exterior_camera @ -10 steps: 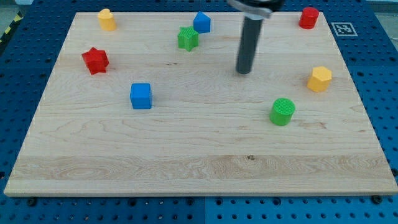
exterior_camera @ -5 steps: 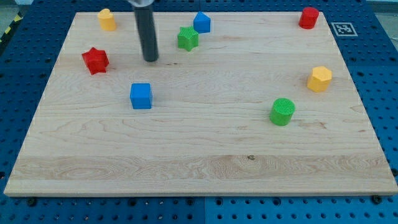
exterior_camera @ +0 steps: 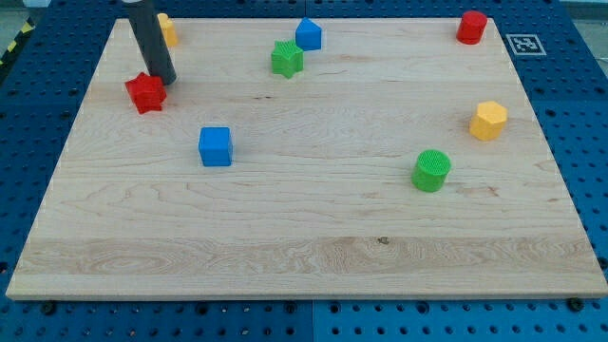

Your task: Push the red star slightly down

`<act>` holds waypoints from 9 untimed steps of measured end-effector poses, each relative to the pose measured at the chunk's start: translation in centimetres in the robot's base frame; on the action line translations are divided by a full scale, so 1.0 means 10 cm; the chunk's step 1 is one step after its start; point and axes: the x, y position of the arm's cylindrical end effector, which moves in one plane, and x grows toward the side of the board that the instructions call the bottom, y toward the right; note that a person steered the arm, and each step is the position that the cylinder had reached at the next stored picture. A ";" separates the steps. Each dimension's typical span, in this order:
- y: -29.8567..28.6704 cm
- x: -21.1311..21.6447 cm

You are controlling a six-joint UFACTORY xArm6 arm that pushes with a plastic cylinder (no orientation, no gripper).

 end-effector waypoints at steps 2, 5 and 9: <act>-0.05 0.08; -0.20 0.17; -0.20 0.26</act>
